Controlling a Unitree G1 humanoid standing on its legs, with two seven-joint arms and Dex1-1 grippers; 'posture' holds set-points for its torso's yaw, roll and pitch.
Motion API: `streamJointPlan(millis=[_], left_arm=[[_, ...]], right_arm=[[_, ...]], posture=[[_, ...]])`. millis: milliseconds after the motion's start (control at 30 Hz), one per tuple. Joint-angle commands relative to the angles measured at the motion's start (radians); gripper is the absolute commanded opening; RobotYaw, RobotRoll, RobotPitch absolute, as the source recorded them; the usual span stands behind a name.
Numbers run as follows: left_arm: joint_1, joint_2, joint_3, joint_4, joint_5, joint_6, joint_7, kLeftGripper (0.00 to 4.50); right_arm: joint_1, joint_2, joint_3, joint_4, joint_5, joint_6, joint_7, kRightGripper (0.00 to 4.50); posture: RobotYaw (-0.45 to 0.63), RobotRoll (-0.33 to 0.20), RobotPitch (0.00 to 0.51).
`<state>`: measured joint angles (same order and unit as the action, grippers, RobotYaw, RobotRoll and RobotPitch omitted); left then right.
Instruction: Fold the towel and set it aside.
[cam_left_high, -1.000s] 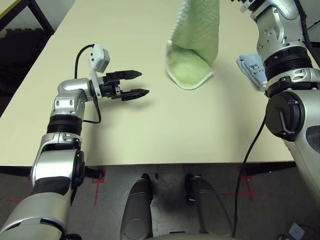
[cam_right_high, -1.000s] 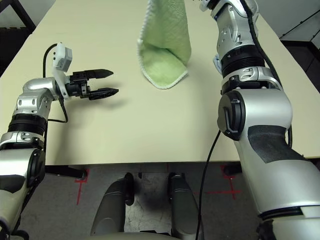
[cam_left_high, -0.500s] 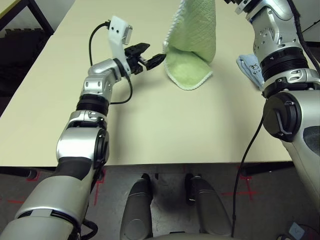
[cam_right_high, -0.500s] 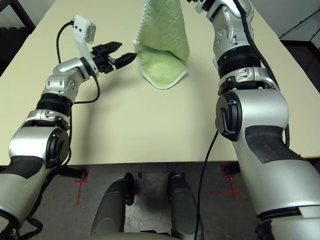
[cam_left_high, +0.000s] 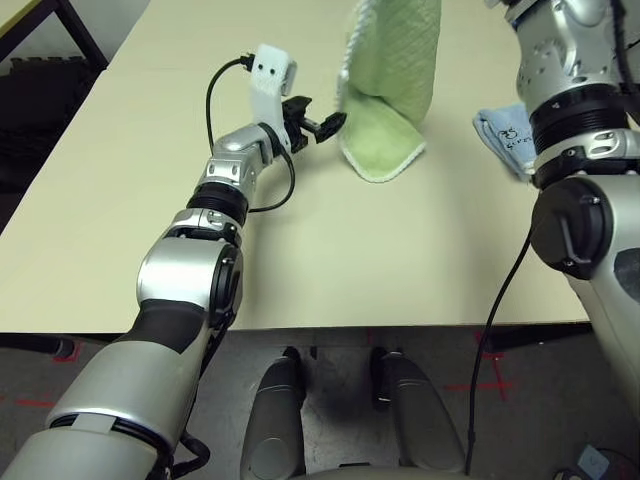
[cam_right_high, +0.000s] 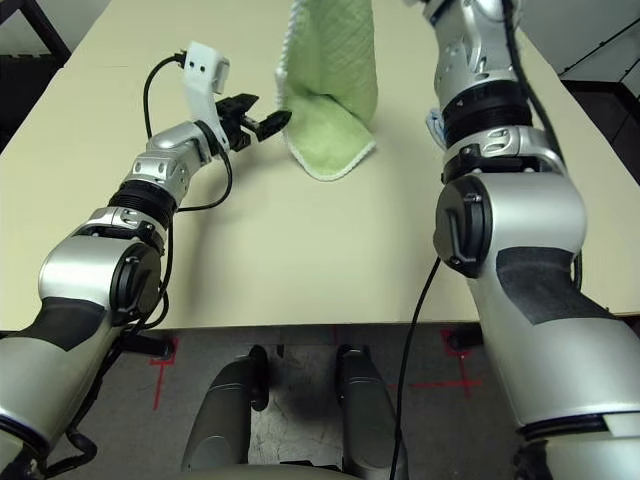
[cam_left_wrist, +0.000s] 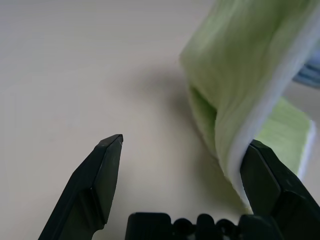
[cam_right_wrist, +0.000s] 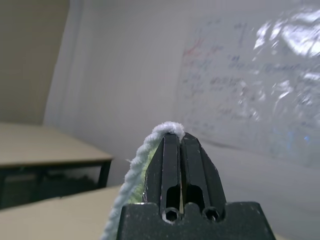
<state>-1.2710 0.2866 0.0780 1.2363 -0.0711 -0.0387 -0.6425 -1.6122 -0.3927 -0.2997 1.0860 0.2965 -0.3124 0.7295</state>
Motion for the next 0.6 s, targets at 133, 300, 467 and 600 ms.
streamJointPlan(millis=[133,300,467,600], left_arm=[[0.039,0.085,-0.002,0.005,0.025,-0.009,-0.044,4.50],[0.059,0.134,0.001,-0.014,0.015,0.001,-0.118,4.50],[0.077,0.121,0.029,-0.050,-0.052,0.088,-0.307,4.50],[0.088,0.080,0.029,-0.064,-0.056,0.100,-0.334,4.50]], right_arm=[[-0.054,-0.058,-0.054,0.059,0.014,-0.041,-0.067,0.02],[-0.056,-0.061,-0.050,0.076,0.010,-0.047,-0.070,0.02],[-0.057,-0.036,-0.044,0.074,0.014,-0.035,-0.055,0.02],[-0.061,-0.019,-0.043,0.069,0.016,-0.030,-0.040,0.02]], posture=[[-0.02,0.000,0.193],[-0.01,0.000,0.193],[-0.01,0.000,0.195],[-0.01,0.000,0.195]])
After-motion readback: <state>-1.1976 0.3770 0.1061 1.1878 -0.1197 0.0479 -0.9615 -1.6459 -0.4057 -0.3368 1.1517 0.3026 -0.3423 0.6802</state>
